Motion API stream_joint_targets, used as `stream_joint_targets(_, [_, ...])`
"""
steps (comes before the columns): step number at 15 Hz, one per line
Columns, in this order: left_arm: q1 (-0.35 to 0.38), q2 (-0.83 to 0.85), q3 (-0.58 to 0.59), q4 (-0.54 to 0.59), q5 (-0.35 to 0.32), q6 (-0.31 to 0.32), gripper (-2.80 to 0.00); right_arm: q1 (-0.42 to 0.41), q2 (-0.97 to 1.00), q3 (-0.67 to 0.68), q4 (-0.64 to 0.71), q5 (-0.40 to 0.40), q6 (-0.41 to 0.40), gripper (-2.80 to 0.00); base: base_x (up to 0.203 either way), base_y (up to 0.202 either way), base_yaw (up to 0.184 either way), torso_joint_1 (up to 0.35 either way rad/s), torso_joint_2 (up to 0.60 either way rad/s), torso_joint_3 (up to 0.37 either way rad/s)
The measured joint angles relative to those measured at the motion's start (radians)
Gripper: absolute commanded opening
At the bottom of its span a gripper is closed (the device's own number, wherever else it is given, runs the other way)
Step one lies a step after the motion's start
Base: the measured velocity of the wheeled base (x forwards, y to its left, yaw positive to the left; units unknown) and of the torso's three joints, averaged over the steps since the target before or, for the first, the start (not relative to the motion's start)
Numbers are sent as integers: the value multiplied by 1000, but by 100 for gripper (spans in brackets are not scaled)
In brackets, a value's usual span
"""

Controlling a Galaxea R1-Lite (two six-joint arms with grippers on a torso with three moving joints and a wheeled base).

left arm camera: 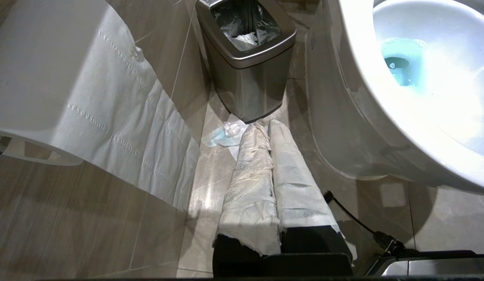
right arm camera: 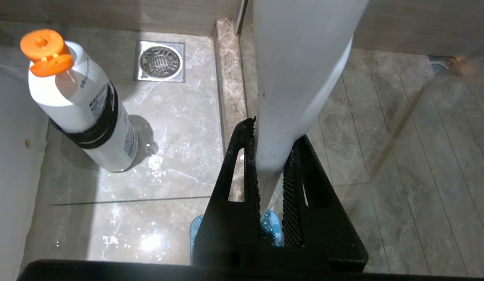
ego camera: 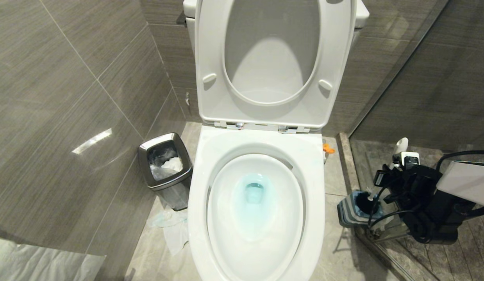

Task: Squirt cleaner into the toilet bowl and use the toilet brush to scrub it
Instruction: Put the toilet brush back

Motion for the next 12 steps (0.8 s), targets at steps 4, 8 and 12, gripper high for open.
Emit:
stream_joint_targets(4, [0,0,0,0,0,0,-280,0,9,-10,1,0,-6,-280,0,0,0,0,0,0])
stream_joint_targets(8, [0,0,0,0,0,0,-280,0,15,-22,1,-1,-8,-280,0,0,0,0,0,0])
stream_joint_targets(12, [0,0,0,0,0,0,-280,0,23,-41,2,0,-22,-280,0,0,0,0,0,0])
